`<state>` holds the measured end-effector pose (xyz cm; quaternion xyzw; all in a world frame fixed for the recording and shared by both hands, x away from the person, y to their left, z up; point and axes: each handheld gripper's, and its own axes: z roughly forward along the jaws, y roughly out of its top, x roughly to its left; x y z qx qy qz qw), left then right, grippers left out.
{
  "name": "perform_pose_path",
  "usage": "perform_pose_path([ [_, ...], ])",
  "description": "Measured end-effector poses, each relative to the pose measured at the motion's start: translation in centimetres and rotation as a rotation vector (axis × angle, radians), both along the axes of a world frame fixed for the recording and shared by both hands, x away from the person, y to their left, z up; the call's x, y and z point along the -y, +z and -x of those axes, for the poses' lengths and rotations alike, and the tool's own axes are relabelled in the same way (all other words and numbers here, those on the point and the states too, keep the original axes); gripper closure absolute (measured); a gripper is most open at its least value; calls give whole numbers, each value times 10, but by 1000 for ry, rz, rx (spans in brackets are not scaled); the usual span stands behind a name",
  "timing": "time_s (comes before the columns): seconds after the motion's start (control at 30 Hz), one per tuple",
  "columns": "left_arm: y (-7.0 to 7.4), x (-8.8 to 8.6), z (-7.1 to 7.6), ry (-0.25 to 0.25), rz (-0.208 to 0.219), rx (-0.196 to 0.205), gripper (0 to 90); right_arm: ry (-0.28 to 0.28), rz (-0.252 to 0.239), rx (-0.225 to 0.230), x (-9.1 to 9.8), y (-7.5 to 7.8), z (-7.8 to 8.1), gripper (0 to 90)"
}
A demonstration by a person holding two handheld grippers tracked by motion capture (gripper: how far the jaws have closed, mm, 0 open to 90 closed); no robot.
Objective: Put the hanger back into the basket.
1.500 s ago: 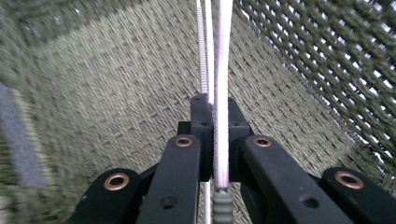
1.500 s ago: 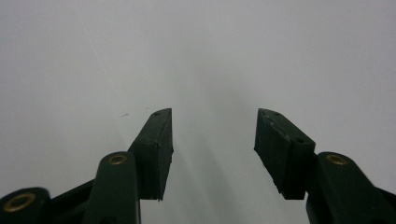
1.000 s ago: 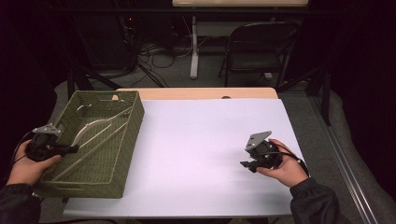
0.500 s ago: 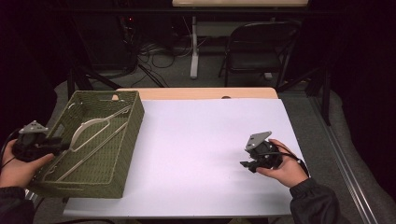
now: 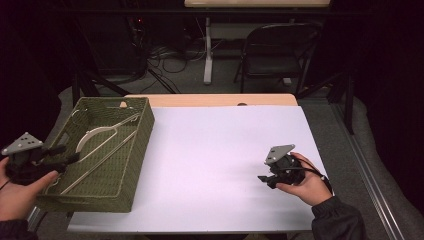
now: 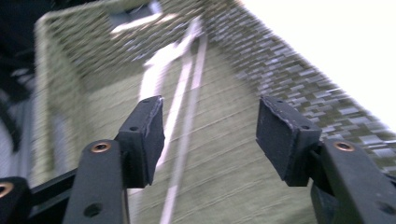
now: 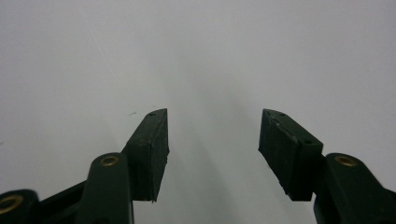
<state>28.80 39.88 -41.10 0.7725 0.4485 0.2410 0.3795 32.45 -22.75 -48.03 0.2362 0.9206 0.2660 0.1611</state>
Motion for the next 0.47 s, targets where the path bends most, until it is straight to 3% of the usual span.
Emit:
perform_pose_path([
  [0.07,1,8,4,-20,9,11,406,0,-5,5,1,0,1,418],
  [0.1,1,18,9,-40,17,14,399,-8,-50,32,1,-3,3,416],
  [0.2,-1,44,21,-86,50,26,386,-29,-25,9,6,-1,11,403],
  [0.27,-4,58,28,-110,67,35,383,-37,-66,29,9,-4,14,394],
  [0.33,-8,72,36,-135,88,50,378,-60,-63,27,14,-3,21,381],
  [0.4,-14,91,44,-179,124,51,368,-96,-139,42,24,-6,29,377],
  [0.43,-20,107,49,-223,120,48,368,-108,-157,44,27,-6,33,377],
  [0.47,-20,107,49,-223,120,48,368,-116,-159,42,30,-5,36,377],
])
